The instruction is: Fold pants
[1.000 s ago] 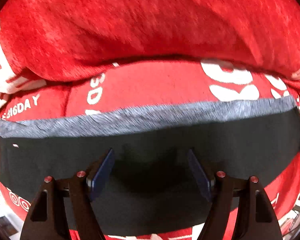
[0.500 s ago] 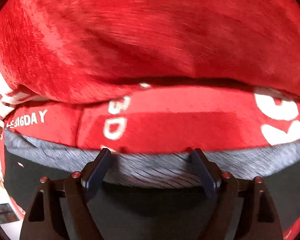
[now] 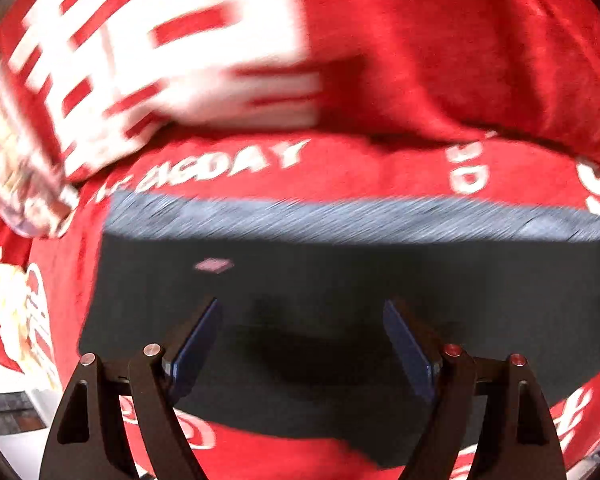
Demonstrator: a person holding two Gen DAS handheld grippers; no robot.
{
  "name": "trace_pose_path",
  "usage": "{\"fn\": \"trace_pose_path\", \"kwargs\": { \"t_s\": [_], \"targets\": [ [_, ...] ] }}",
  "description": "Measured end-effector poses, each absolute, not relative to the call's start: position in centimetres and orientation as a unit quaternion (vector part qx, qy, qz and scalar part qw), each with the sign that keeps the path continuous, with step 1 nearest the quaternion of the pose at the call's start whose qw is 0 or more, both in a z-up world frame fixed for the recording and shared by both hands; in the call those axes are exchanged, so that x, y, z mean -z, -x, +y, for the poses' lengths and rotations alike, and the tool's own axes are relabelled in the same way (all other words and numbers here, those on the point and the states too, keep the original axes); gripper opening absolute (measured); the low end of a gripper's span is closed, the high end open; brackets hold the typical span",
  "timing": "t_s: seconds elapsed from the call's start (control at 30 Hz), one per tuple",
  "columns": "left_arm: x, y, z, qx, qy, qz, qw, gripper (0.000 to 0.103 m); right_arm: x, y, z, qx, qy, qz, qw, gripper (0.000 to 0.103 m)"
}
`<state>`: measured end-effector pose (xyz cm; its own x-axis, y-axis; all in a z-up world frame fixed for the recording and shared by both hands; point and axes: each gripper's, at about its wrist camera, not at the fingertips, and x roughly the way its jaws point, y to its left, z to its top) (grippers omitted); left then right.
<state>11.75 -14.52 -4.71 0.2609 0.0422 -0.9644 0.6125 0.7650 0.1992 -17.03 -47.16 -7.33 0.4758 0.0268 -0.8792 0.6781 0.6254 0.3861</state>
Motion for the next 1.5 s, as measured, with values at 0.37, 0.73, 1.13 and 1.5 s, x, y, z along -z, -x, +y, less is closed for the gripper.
{"fn": "trace_pose_path", "kwargs": {
  "t_s": [0.37, 0.73, 1.13, 1.5],
  "targets": [
    [8.3, -17.0, -1.5, 0.197, -0.233, 0.590, 0.747, 0.084, 6.1, -4.9, -31.8, 0.046, -0.268, 0.524, 0.808, 0.046],
    [8.7, -14.9, 1.2, 0.270, -0.219, 0.528, 0.775, 0.084, 10.1, -28.3, -18.1, -0.080, -0.138, 0.586, 0.795, 0.051],
    [8.7, -13.5, 1.9, 0.292, -0.207, 0.510, 0.782, 0.084, 14.8, -35.9, -14.0, -0.112, -0.086, 0.642, 0.753, 0.016],
    [9.0, -13.4, 2.2, 0.288, -0.209, 0.523, 0.774, 0.084, 14.0, -36.5, -11.7, -0.097, -0.084, 0.632, 0.764, 0.011]
  ]
}}
